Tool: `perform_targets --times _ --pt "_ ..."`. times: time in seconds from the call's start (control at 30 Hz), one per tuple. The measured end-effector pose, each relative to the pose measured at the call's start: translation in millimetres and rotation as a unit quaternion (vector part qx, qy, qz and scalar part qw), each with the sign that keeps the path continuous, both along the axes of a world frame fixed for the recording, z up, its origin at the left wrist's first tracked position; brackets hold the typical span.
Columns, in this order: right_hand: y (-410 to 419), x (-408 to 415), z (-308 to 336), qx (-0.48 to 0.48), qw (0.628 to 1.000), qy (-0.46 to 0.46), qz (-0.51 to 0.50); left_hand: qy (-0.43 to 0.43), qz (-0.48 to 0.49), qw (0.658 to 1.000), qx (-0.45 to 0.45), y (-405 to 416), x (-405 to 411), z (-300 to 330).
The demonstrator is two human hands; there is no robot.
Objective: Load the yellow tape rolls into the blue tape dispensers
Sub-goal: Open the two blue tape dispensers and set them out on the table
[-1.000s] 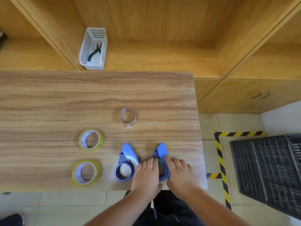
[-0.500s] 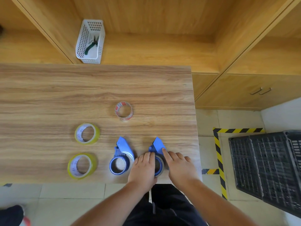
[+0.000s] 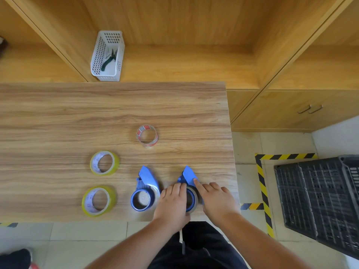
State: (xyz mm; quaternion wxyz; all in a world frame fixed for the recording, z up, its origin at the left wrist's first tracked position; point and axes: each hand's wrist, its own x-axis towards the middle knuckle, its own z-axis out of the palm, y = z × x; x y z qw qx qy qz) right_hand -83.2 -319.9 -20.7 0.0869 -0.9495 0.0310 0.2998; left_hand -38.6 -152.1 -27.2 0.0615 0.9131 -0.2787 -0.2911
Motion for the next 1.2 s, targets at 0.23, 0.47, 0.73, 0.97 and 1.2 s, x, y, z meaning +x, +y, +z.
perform_targets --times 0.23,0.47,0.73,0.97,1.2 --pt "-2.0 -1.4 4.5 0.013 1.0 -0.001 -0.012 -0.001 0.021 0.999 -0.038 2.7 0.3 28.8" --pt "-18.2 11.3 14.8 0.037 0.995 -0.012 -0.096 -0.027 0.047 0.994 -0.093 -9.2 47.7 48.5" --pt "-39.8 18.2 23.9 0.033 0.985 -0.012 -0.167 -0.052 0.038 0.995 -0.071 -63.3 142.1 37.2" --pt "-45.3 4.5 17.8 0.037 0.978 0.005 -0.207 -0.01 0.079 0.996 -0.037 -89.7 181.8 2.8" --pt "-49.4 0.0 16.7 0.033 0.971 0.028 -0.235 0.015 0.07 0.997 -0.014 -100.2 195.5 -15.3"
